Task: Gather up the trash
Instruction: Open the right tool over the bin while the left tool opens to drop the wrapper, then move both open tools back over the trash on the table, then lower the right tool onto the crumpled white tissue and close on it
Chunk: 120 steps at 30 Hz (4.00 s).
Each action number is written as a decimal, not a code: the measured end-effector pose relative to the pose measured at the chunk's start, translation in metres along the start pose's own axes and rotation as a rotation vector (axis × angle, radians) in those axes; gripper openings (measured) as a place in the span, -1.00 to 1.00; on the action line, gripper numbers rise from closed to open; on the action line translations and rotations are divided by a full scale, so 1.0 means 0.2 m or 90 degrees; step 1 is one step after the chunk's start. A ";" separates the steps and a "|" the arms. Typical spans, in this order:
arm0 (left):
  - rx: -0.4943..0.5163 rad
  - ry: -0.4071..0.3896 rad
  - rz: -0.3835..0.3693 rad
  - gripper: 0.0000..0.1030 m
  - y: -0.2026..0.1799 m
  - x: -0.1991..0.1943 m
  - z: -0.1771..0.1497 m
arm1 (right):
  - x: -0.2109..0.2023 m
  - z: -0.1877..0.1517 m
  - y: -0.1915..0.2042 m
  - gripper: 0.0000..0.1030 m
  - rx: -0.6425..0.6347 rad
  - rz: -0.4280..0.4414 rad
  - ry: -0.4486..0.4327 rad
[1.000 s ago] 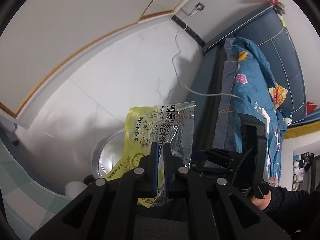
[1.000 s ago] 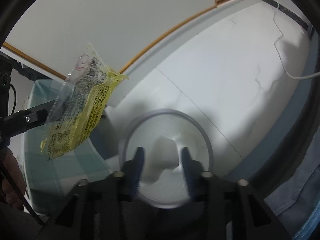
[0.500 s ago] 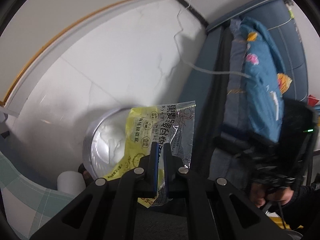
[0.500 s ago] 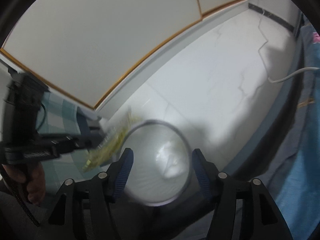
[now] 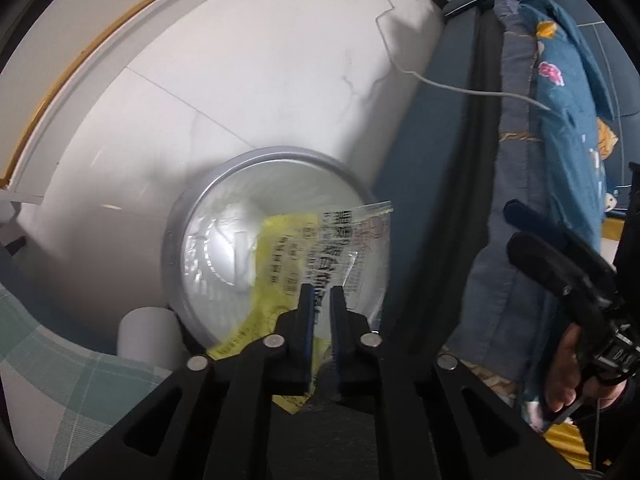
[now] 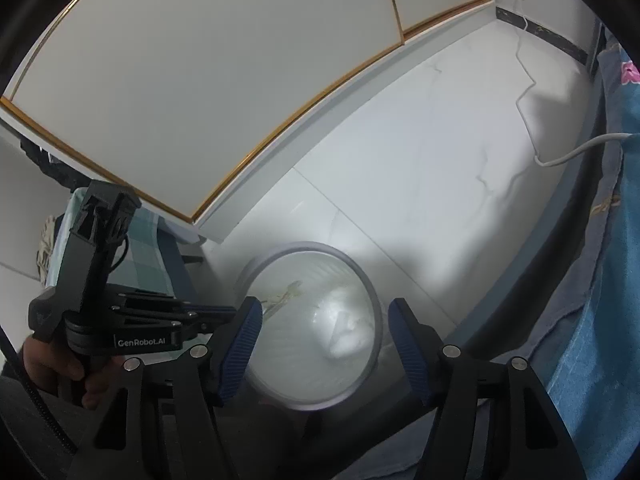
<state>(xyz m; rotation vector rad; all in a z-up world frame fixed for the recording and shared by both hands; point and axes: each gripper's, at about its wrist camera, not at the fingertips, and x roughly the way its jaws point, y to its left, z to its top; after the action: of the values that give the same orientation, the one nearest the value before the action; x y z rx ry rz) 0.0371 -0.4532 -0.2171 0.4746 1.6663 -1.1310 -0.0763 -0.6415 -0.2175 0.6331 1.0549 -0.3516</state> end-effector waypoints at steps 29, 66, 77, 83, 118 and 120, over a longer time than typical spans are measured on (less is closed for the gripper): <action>-0.087 -0.258 0.141 0.18 0.03 -0.51 -0.26 | -0.12 -0.02 0.16 0.48 -0.019 0.061 0.001; -0.330 -0.741 0.384 0.58 0.26 -1.52 -1.41 | -0.88 -0.21 1.57 0.60 -0.350 0.250 -0.268; -0.408 -0.773 0.401 0.69 0.46 -1.57 -1.70 | -0.78 -0.39 1.94 0.63 -0.457 0.282 -0.240; -0.456 -0.771 0.399 0.69 0.57 -1.55 -1.80 | -0.70 -0.48 2.11 0.63 -0.504 0.309 -0.202; -0.615 -0.716 0.280 0.69 1.03 -1.44 -2.13 | 0.15 -0.88 2.61 0.33 -0.727 0.208 0.132; -0.619 -0.712 0.279 0.69 1.04 -1.44 -2.13 | 0.18 -0.88 2.61 0.30 -0.715 0.197 0.151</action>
<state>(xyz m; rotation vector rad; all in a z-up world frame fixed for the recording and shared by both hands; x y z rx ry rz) 0.0865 0.0697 -0.0385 -0.3807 0.8387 -0.0632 0.1080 -0.1250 -0.1464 -0.1935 1.1647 0.5913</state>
